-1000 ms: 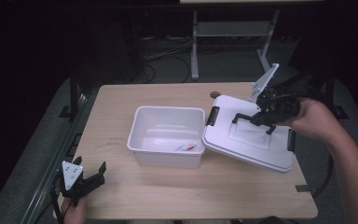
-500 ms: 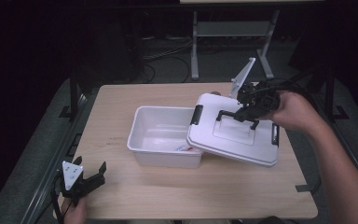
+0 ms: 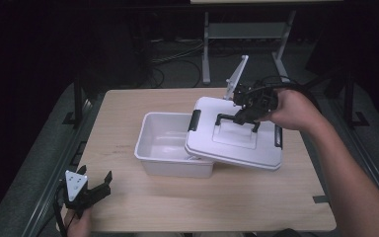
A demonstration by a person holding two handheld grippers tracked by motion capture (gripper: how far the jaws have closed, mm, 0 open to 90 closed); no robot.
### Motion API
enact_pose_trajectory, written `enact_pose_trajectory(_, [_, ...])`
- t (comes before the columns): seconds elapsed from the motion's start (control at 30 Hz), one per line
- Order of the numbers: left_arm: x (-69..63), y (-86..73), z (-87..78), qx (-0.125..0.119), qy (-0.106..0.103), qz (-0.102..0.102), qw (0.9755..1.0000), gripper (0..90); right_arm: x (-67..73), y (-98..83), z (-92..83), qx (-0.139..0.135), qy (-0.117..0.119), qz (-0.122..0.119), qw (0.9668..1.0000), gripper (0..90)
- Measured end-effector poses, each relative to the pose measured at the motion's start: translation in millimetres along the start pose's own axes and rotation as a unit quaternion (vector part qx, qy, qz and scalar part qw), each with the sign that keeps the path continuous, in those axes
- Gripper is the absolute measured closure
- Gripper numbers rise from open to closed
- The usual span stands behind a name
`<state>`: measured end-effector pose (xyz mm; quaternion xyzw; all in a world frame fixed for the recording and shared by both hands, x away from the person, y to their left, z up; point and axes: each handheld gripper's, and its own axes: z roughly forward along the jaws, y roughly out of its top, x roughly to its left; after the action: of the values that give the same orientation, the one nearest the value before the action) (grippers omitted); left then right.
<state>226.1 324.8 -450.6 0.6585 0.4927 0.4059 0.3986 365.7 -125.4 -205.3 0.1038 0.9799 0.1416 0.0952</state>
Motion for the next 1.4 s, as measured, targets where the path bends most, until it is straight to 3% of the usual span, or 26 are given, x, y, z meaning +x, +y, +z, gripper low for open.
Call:
enact_pose_trajectory(0.43, [0.9,-0.3,-0.5,-0.001,0.0,-0.001,1.0,13.5,-4.5,32.9,13.9,0.002,0.011,-0.019,0.9998,84.4])
enact_pose_trajectory(0.93, [2.0,-0.2,-1.3,-0.002,0.002,-0.003,1.0,13.5,1.0,65.4,27.5,-0.003,0.021,-0.045,0.9988,84.3])
enact_pose_trajectory(1.4, [1.2,0.0,-1.0,-0.001,0.0,-0.003,1.0,13.5,-1.0,94.4,44.7,-0.003,0.035,-0.054,0.9979,84.3])
